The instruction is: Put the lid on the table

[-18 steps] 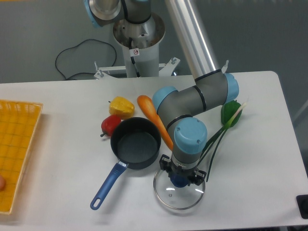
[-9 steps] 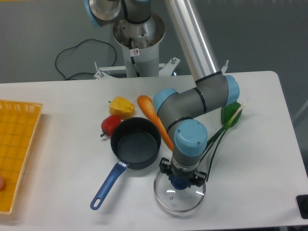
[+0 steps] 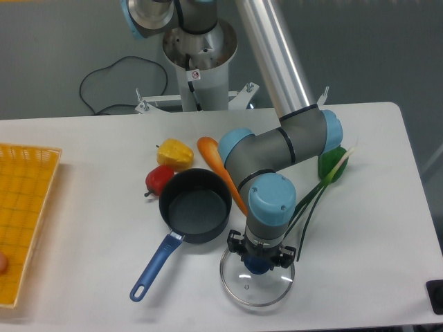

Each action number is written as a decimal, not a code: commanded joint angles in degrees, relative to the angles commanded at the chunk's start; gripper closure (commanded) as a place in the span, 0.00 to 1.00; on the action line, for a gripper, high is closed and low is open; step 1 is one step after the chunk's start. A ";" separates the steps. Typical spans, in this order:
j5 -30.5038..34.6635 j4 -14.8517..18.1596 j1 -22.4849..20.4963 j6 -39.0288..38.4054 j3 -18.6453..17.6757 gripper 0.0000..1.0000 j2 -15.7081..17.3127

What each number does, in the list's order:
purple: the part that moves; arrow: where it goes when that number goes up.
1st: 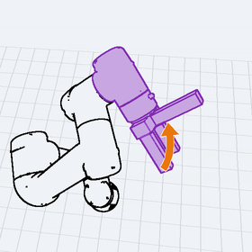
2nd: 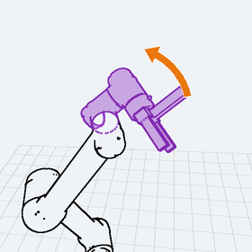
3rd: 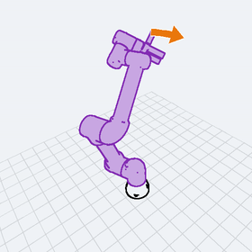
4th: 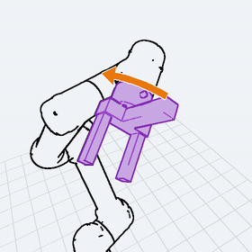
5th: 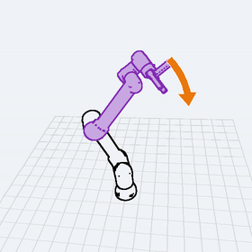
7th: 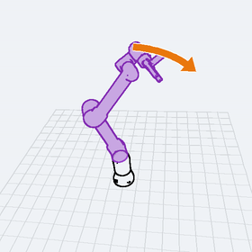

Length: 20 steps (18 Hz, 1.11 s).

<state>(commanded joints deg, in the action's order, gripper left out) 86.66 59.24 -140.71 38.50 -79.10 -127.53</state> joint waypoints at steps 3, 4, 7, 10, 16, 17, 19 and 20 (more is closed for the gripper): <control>0.00 -0.09 0.26 -0.97 0.00 0.33 0.00; 0.09 -0.44 0.26 -0.97 0.00 0.33 -0.09; 0.09 -0.88 0.61 -1.06 0.09 0.33 -0.26; 0.09 -0.88 0.88 -0.97 0.70 0.33 -0.53; 0.09 -0.97 1.14 -0.97 0.88 0.33 -0.97; 0.17 -0.88 1.23 -1.05 0.88 0.33 -1.14; 0.18 -0.88 1.23 -1.06 0.97 0.32 -1.14; 0.18 -0.97 1.23 -1.06 0.97 0.32 -1.14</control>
<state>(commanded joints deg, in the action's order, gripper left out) 86.84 58.27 -139.48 37.44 -78.13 -128.67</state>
